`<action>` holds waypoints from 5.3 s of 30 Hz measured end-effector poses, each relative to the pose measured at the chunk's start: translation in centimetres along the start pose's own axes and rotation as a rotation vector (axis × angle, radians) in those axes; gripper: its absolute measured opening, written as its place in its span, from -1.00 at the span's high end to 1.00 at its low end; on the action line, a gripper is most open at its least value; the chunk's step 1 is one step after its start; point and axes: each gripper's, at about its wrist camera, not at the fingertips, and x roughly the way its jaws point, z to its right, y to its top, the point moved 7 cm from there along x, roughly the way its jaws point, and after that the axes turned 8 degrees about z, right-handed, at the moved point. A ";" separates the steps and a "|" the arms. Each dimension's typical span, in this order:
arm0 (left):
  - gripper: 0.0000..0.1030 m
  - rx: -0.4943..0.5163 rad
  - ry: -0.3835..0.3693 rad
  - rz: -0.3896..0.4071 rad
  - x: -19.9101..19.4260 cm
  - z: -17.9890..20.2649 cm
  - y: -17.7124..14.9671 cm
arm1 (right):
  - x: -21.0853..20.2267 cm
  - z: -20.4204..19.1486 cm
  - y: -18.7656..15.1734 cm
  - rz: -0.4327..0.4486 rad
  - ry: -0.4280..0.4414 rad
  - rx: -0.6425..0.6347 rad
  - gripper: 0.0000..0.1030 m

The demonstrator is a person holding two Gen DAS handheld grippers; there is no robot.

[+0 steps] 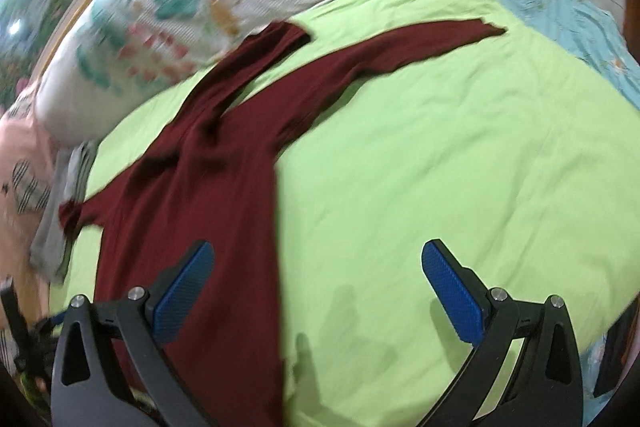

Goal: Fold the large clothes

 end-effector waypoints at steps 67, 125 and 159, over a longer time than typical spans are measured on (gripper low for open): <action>-0.79 -0.114 -0.171 0.034 4.4 -5.6 3.2 | 21.7 -36.5 -3.1 -0.453 0.808 0.110 0.83; 1.00 -0.250 -0.349 0.095 13.9 -6.2 12.9 | 8.9 -12.4 3.2 -0.059 0.500 0.235 -0.21; 0.94 -0.486 -0.190 0.180 13.6 -15.4 13.2 | 19.4 -9.7 8.4 -0.156 0.326 0.119 -0.21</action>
